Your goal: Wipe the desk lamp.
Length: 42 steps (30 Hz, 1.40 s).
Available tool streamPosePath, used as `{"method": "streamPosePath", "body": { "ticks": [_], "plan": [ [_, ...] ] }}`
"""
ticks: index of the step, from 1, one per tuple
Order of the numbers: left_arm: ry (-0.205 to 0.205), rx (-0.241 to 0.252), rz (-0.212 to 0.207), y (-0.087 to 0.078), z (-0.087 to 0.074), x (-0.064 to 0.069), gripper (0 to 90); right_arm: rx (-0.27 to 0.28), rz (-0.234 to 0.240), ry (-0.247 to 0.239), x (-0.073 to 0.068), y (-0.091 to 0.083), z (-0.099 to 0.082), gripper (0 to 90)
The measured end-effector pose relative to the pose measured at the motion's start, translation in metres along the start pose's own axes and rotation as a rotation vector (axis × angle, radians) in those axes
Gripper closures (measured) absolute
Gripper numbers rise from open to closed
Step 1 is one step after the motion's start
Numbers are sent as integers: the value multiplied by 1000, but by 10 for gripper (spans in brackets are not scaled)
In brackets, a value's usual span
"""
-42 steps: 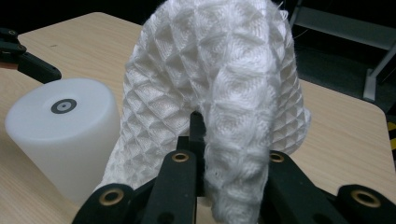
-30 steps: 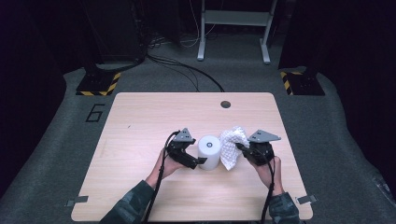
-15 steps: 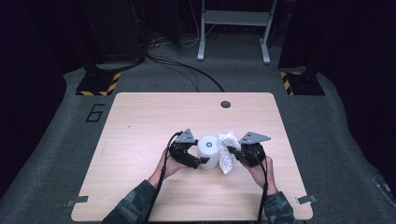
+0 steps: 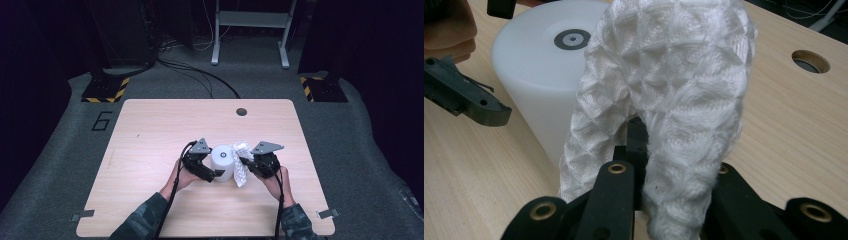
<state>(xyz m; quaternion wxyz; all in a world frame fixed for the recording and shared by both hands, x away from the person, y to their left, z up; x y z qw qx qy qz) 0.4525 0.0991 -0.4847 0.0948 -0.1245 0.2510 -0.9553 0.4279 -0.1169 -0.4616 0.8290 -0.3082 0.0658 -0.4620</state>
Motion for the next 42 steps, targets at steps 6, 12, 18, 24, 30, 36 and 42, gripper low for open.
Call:
{"method": "streamPosePath", "body": {
  "ticks": [6, 12, 18, 24, 30, 36, 42],
  "plan": [
    [7, 19, 2, 7, 1, -1, 0, -3, 1, -4, -1, 1, 1, 823],
    [32, 19, 2, 14, 3, 0, 48, -4, 4, -11, -1, 1, 1, 823],
    [46, 25, 10, 16, 2, 0, 81, -5, 6, -20, -2, 3, 2, 823],
    [52, 44, 14, 17, 1, 1, 82, -15, 15, -13, -7, 8, -2, 825],
    [49, 42, 10, 17, 0, 0, 83, -70, 20, -5, -12, 23, -17, 826],
    [48, 48, 10, 18, 0, 0, 83, -121, 39, 11, -13, 40, -33, 828],
    [50, 28, 7, 17, 0, 1, 83, -130, 65, 58, -12, 45, -41, 828]
  ]
}}
Point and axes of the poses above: each handheld gripper's, and its own axes: y roughly forward along the jaws, z roughly out of its top, x roughly to its right, the point moved 3 cm from there along y, roughly forward along the jaws, and after that the axes turned 13 degrees about -z, right-handed, at the moved point
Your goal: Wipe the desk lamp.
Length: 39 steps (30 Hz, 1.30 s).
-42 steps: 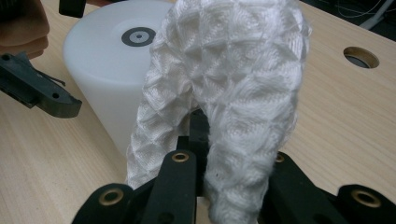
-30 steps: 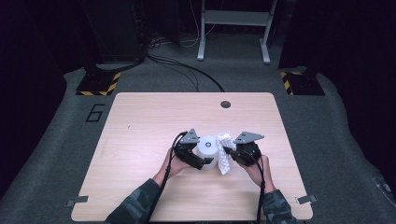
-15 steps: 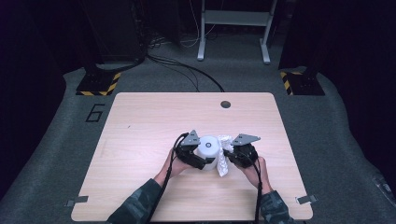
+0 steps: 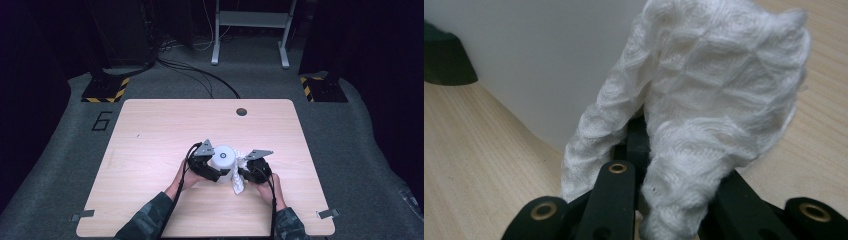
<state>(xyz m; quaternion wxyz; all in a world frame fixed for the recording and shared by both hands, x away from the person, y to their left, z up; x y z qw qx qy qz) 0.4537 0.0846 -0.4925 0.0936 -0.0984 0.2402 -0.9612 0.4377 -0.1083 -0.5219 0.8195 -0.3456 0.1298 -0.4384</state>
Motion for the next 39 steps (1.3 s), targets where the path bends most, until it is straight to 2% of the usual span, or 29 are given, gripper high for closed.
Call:
{"method": "streamPosePath", "body": {
  "ticks": [6, 9, 11, 16, 20, 22, 25, 29, 31, 35, 36, 39],
  "plan": [
    [-5, -6, -1, 0, 0, 1, 83, 2, -14, 14, -1, -3, 1, 827],
    [-7, -5, 0, 0, 0, 1, 83, 20, -17, 0, -1, -9, 5, 826],
    [-6, 4, 9, 0, 0, 1, 83, 35, -13, 11, 0, -15, 10, 826],
    [-8, -5, 1, 0, 0, 1, 83, 77, -38, -28, -1, -37, 28, 826],
    [-10, -1, 4, 0, 0, 1, 83, 123, -59, -33, -2, -54, 42, 826],
    [-11, -2, 5, 0, 0, 1, 83, 131, -64, -35, -2, -56, 44, 826],
    [-7, -5, 4, 0, 0, 1, 82, 95, -63, -31, -3, -46, 37, 826],
    [-7, -1, 1, 0, 0, 1, 82, -4, -57, -29, -8, -24, 17, 826],
    [-12, 3, -1, 1, -1, 1, 82, -36, -46, -25, -9, -14, 8, 827],
    [-13, 0, 0, 0, 0, 1, 82, -54, -18, 23, -7, -5, 1, 827],
    [-13, 0, 0, 0, 0, 1, 82, -54, -24, 30, -7, -4, 1, 828],
    [-12, 1, 2, 0, -1, 1, 82, -61, -33, 24, -8, -4, 0, 828]
  ]
}}
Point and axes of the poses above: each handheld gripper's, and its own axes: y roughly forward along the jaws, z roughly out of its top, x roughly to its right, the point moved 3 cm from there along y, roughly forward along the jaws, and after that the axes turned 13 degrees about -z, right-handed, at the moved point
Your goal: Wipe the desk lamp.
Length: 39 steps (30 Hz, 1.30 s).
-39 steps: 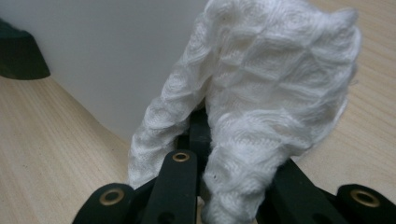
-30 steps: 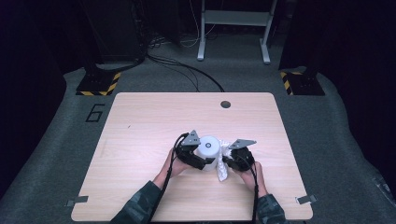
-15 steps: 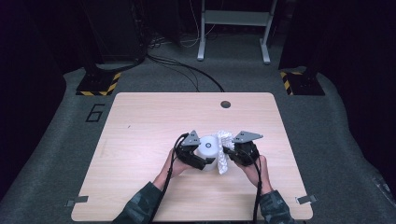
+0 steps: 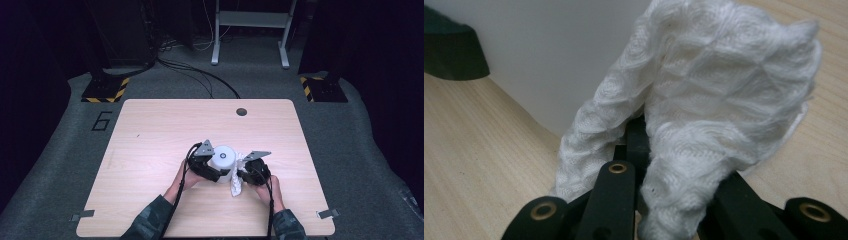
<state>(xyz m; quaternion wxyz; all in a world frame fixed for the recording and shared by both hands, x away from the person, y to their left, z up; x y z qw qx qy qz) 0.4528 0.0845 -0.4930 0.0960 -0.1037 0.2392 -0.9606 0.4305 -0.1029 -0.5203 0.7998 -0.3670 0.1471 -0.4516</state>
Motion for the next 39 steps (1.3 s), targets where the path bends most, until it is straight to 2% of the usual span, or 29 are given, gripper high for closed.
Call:
{"method": "streamPosePath", "body": {
  "ticks": [2, 3, 4, 6, 7, 8, 14, 21, 22, 25, 27, 28, 36, 39],
  "plan": [
    [-1, 0, 0, 0, 0, 0, 82, -1, -12, 7, -2, -1, 0, 828],
    [-1, 0, 0, 0, 0, 0, 81, 4, -20, -7, -2, -2, 1, 827],
    [-1, 0, 0, 0, 0, 0, 82, 2, -12, 2, -3, -5, 2, 828],
    [-2, 3, 1, 0, 0, 0, 82, 26, -7, 15, -2, -11, 5, 828],
    [-3, 3, 1, 0, 0, 0, 82, 49, -8, 2, 0, -15, 8, 828],
    [-2, 3, 1, 0, 0, 0, 82, 63, -6, 15, 0, -20, 11, 828],
    [-3, 6, 1, 0, -1, 0, 81, 154, -19, 8, 1, -47, 29, 828],
    [4, 3, 4, 0, 0, 0, 81, 218, -36, -21, -6, -67, 36, 828],
    [4, 1, 5, 0, 0, 0, 81, 223, -42, -39, -7, -67, 35, 828],
    [2, 10, 11, 0, -1, 0, 81, 217, -49, -51, -9, -67, 32, 829],
    [2, 10, 11, 0, -1, -1, 80, 213, -43, -38, -10, -64, 29, 830],
    [2, 10, 11, 0, -1, 0, 80, 201, -42, -51, -10, -61, 27, 829],
    [1, 11, 10, 1, -1, -1, 79, 92, -17, -46, -19, -29, 0, 829],
    [1, 12, 10, 1, -1, -1, 79, 75, -11, -37, -19, -18, -8, 830]
  ]
}}
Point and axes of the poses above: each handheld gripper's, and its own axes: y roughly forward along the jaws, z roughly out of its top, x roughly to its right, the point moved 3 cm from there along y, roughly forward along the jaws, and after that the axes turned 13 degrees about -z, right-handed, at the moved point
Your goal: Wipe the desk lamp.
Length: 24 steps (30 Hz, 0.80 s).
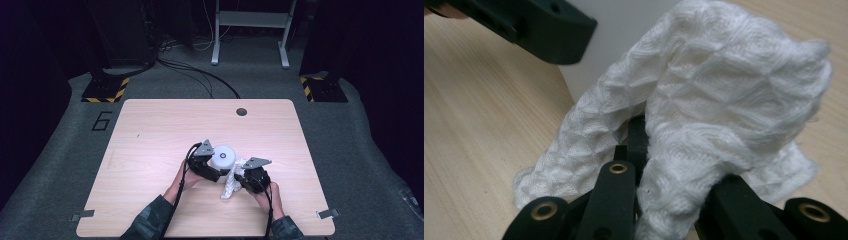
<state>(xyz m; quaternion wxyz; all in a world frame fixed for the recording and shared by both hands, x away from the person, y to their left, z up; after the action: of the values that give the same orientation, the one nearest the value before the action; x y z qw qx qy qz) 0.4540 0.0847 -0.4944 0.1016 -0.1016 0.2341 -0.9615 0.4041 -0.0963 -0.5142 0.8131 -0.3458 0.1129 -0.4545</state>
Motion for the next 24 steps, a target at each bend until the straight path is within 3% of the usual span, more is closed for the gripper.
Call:
{"method": "streamPosePath", "body": {
  "ticks": [4, 10, 13, 17, 19, 24],
  "plan": [
    [0, 1, -1, 0, 0, 0, 79, -20, 14, 32, 1, 7, -5, 830],
    [0, 0, -4, 0, 0, 0, 79, -17, 14, 42, 1, 11, -9, 830],
    [-8, 7, -10, 0, -1, 0, 79, -2, 32, 49, 2, 4, -5, 830],
    [-5, 4, -8, 0, -1, 0, 79, 58, 24, 59, 4, -13, 8, 831],
    [-10, 9, -10, 0, -1, 0, 79, 69, 12, 34, 4, -18, 13, 831],
    [-3, 3, -6, 0, -1, -1, 78, 18, 15, 16, -3, -7, 2, 831]
  ]
}}
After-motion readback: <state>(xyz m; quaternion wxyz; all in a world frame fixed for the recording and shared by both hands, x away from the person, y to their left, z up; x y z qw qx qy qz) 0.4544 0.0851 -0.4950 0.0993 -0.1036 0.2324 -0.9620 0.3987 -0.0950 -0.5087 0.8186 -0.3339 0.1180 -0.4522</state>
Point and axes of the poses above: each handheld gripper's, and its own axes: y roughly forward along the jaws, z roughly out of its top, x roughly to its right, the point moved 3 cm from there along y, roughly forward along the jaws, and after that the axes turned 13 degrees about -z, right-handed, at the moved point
